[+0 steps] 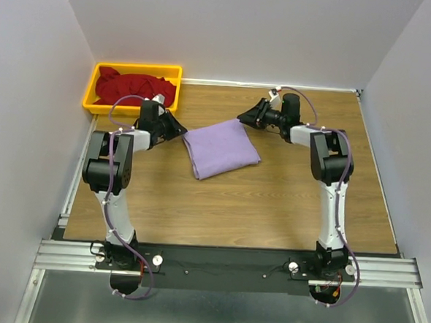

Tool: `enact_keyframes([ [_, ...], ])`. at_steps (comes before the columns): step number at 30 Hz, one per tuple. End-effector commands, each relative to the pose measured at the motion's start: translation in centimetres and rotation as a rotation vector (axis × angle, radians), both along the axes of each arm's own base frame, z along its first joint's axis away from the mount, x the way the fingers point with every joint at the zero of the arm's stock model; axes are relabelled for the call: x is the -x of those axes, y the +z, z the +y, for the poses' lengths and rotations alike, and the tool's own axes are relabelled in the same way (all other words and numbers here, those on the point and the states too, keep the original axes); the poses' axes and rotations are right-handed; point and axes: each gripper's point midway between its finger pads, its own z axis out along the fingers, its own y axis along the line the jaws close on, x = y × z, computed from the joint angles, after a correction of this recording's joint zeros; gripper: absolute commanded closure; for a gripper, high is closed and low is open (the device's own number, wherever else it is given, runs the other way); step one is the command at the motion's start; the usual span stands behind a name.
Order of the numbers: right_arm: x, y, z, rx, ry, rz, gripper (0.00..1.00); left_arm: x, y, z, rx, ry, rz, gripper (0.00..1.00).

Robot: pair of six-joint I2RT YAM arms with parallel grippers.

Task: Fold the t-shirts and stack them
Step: Fold the tshirt

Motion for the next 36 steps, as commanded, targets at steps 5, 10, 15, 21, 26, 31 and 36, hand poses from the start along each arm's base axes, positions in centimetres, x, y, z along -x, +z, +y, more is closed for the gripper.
enact_keyframes([
  [5, 7.8, 10.0, -0.4, -0.133, 0.072, -0.129, 0.53, 4.3, 9.4, -2.8, 0.033, -0.082, -0.193, 0.74],
  [10, 12.7, 7.8, -0.8, -0.139, 0.111, -0.052, 0.52, 9.1, 5.6, -6.6, 0.049, -0.143, -0.087, 0.74],
  [15, 15.6, 1.7, -1.3, -0.097, 0.135, 0.063, 0.52, 11.8, 0.9, -8.0, 0.091, -0.121, 0.067, 0.76],
  [21, 17.7, -4.2, -3.4, -0.062, 0.093, 0.184, 0.52, 14.3, -0.2, -6.7, 0.138, -0.022, 0.135, 0.78],
  [26, 18.4, -1.5, -3.5, -0.074, 0.106, 0.126, 0.52, 15.6, 0.8, -3.5, 0.141, 0.065, 0.089, 0.79],
  [31, 18.4, 3.8, -1.8, -0.111, 0.14, 0.025, 0.52, 15.3, 4.8, -2.1, 0.075, 0.073, -0.033, 0.78],
  [36, 19.7, 7.6, 5.1, -0.151, 0.245, -0.028, 0.51, 13.5, 11.4, 1.5, -0.099, 0.18, -0.226, 0.66],
])
